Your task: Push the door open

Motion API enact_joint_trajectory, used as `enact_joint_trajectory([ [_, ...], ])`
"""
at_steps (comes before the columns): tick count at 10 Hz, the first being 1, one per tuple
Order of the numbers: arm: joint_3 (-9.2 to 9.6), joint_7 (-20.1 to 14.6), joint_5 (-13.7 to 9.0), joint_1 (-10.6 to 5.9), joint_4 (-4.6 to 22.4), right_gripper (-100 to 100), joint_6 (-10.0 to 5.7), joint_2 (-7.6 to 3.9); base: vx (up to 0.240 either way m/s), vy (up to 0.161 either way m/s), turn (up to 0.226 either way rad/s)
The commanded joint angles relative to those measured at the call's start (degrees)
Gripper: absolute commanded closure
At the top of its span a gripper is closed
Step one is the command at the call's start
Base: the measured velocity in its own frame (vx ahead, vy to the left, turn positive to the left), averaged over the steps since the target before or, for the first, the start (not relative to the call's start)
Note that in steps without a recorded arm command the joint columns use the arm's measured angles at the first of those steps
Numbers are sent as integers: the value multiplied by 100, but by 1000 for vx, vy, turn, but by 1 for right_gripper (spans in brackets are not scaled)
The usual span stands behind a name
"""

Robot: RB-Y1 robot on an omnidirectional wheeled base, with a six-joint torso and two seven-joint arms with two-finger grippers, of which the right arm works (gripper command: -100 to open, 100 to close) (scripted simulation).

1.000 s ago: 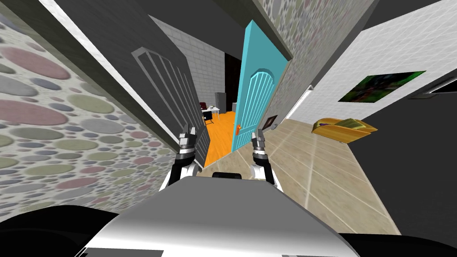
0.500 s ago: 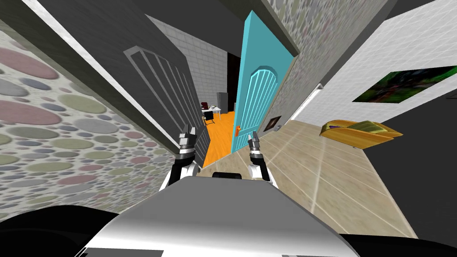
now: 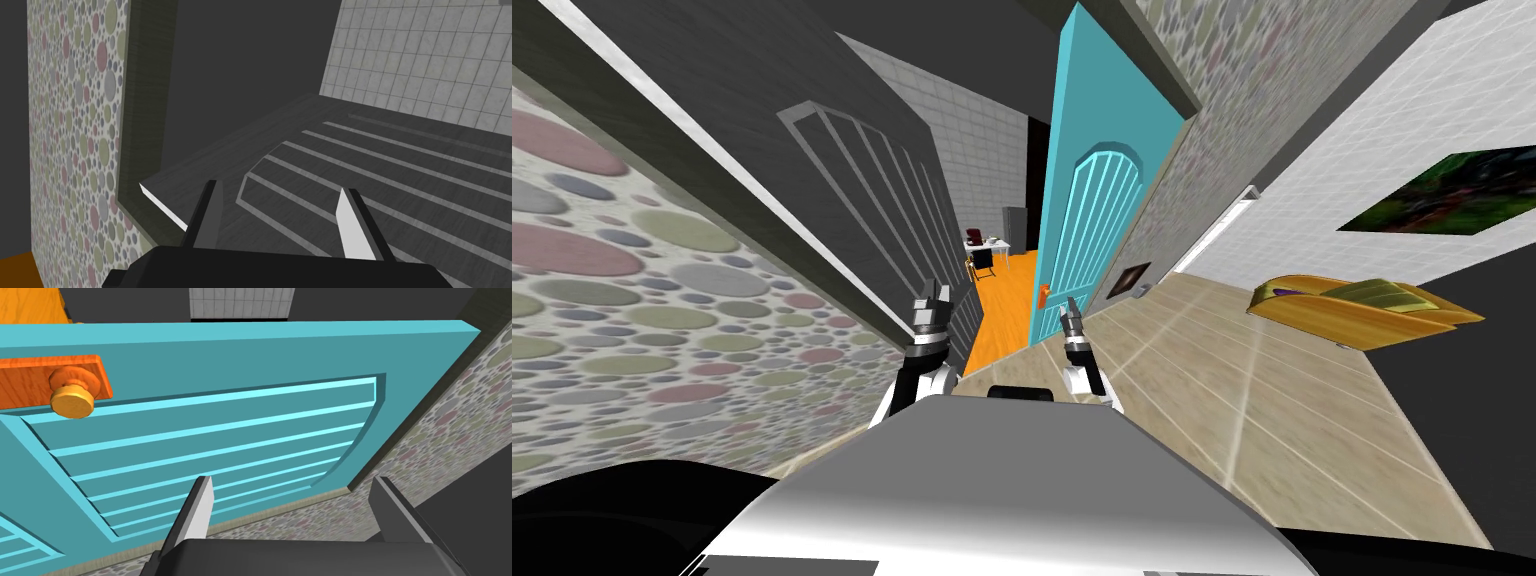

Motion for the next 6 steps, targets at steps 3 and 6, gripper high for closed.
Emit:
enact_joint_trajectory([
  [3, 147, -74, 20, -191, 493, -100, 107, -32, 72, -123, 103],
  [6, 259, -135, 33, -365, 894, -100, 205, -50, 67, -112, 93],
])
